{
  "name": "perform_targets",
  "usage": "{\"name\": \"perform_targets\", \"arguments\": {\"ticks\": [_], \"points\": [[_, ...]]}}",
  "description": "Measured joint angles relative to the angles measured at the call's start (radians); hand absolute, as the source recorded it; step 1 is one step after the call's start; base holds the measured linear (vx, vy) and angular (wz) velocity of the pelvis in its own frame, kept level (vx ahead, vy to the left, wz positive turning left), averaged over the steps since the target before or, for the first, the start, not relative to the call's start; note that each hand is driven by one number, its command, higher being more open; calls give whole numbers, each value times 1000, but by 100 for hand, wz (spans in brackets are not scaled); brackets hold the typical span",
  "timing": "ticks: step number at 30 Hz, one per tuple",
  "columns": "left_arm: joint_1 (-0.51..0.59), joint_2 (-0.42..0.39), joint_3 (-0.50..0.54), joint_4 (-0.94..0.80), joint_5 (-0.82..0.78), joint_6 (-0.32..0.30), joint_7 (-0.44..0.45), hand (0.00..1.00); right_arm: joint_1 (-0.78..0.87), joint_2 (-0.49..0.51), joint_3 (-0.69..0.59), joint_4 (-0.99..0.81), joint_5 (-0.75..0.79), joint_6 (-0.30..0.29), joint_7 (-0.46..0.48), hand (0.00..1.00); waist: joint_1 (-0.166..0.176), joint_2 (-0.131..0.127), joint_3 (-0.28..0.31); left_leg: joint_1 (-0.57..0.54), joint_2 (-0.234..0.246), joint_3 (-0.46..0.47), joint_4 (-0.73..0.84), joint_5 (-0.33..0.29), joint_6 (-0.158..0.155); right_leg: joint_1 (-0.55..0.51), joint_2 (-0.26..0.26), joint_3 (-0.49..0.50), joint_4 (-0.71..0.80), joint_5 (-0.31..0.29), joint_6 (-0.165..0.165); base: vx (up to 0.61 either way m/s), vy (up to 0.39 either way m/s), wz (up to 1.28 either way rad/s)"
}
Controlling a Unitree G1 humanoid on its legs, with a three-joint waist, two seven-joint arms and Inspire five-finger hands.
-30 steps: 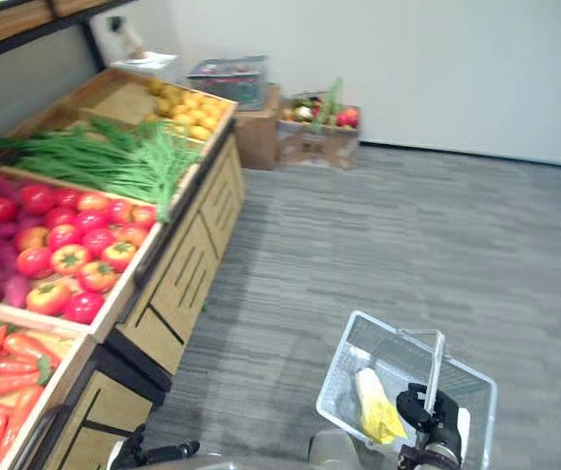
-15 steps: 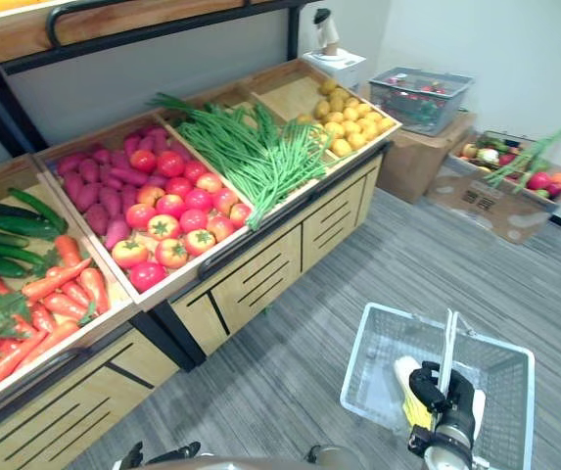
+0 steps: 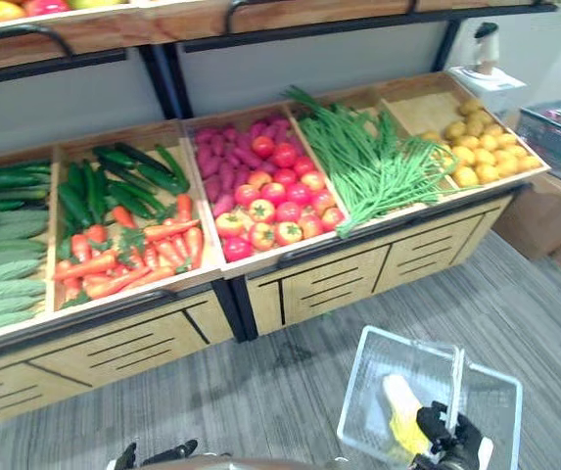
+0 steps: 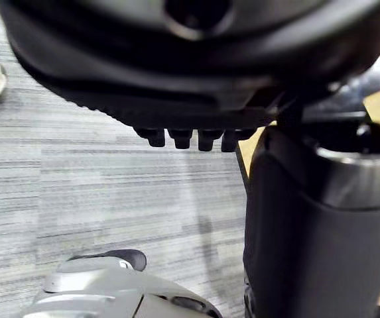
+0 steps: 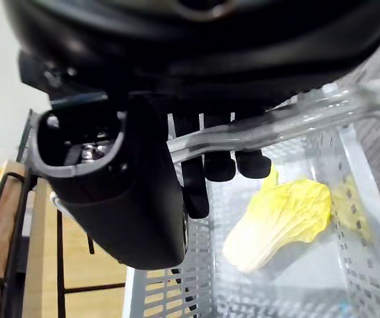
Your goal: Pick vegetable in the basket
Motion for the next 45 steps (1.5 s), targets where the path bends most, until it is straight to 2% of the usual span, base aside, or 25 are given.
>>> {"name": "perform_targets", "arguments": {"ticks": [6,11,17,19,20,22,23,24,25,26,28,29,30,31,32,33,35,37,41,45], "points": [[8,20,-20,40,1,-1,0,100,-3,-29,-47,47,2,1,1,0,-18,16,-3,20,-24,0,-27,9,-5,25,-9,-4,-39,28,13,16,64,5],[20,21,-19,51,-1,-6,0,100,-11,-67,-70,89,2,-2,3,0,-38,13,1,64,-35,11,-77,17,-9,42,-9,10,-61,43,21,19,20,-12],[18,22,-27,77,-5,-26,-3,100,-27,-79,-78,145,1,-25,-5,0,-47,5,6,102,-80,27,-169,33,16,39,-31,29,-90,70,42,15,75,-6],[17,22,-33,79,-25,-29,-6,100,-40,-79,-75,165,1,-26,-22,0,-46,-1,14,116,-96,24,-184,18,41,12,-54,64,-10,71,40,51,134,3],[17,23,-40,78,-32,-32,-7,100,-43,-79,-73,167,1,-26,-25,0,-46,2,17,117,-96,23,-184,15,45,-17,-64,81,44,76,32,40,102,7],[15,31,-58,77,-68,-33,-11,100,-57,-78,-65,170,4,-27,-39,0,-48,11,31,126,-89,-1,-174,1,66,-133,-89,177,286,139,-72,76,125,22],[15,35,-60,77,-75,-33,-12,100,-58,-77,-65,174,7,-26,-39,0,-54,10,35,131,-86,-13,-169,-2,73,-153,-90,202,332,163,-85,145,78,56],[15,51,-58,76,-91,-33,-11,100,-51,-65,-69,176,18,-27,-43,0,-63,17,40,143,-78,-46,-155,-4,84,-164,-74,247,363,146,-46,177,-25,68],[8,66,-52,73,-103,-35,-9,100,-42,-54,-66,176,21,-27,-40,0,-62,8,44,140,-64,-68,-137,-14,87,-165,-38,284,331,80,-11,190,-50,74],[-1,73,-33,73,-110,-35,-9,100,-40,-48,-63,178,20,-27,-36,0,-62,6,49,138,-48,-89,-131,-15,85,-167,1,301,284,45,-1,187,-92,63],[-31,71,22,73,-119,-35,-5,100,-41,-39,-63,191,23,-34,-36,0,-59,20,64,138,2,-132,-115,-23,72,-167,98,331,147,30,3,172,-115,59],[-36,71,28,72,-120,-35,-4,100,-40,-34,-63,191,26,-38,-36,0,-58,20,65,135,12,-141,-103,-29,63,-168,113,338,106,34,8,170,-133,56],[-40,69,61,64,-120,-35,-4,100,-38,-19,-63,191,44,-48,-36,0,-57,10,61,125,22,-146,-68,-51,43,-163,130,366,22,67,13,141,-120,44],[-41,69,72,57,-120,-36,-4,100,-34,-9,-63,190,45,-55,-36,0,-56,-2,57,118,23,-147,-45,-70,29,-160,130,381,-15,128,15,159,-176,60],[-42,77,105,46,-118,-38,-5,100,-20,15,-63,190,45,-72,-36,0,-55,-33,51,111,25,-150,3,-117,7,-148,121,400,-26,238,31,171,-225,48],[-44,66,126,45,-118,-39,-6,100,-18,25,-65,192,47,-72,-36,0,-47,-30,46,110,46,-147,33,-141,-11,-126,135,404,-30,208,38,204,-297,32],[-43,10,150,43,-117,-44,-1,100,-19,35,-65,169,50,-77,-36,0,-30,6,31,106,102,-127,57,-162,-39,-89,181,385,-83,191,22,186,-276,7],[-43,-27,161,43,-104,-45,0,100,-21,35,-65,159,51,-76,-36,0,-29,15,23,107,115,-100,55,-161,-52,-63,190,371,-117,171,11,101,-180,16],[-40,-68,187,42,-97,-45,14,100,-20,36,-65,148,51,-76,-37,0,-17,19,4,108,125,-64,41,-149,-71,-39,200,367,-183,169,10,41,-95,1],[-32,-71,218,42,-135,-48,98,100,-1,38,-67,150,49,-76,-62,0,-9,11,-26,127,115,-50,7,-129,-79,-11,196,366,-230,167,6,-10,-19,-1]]}}
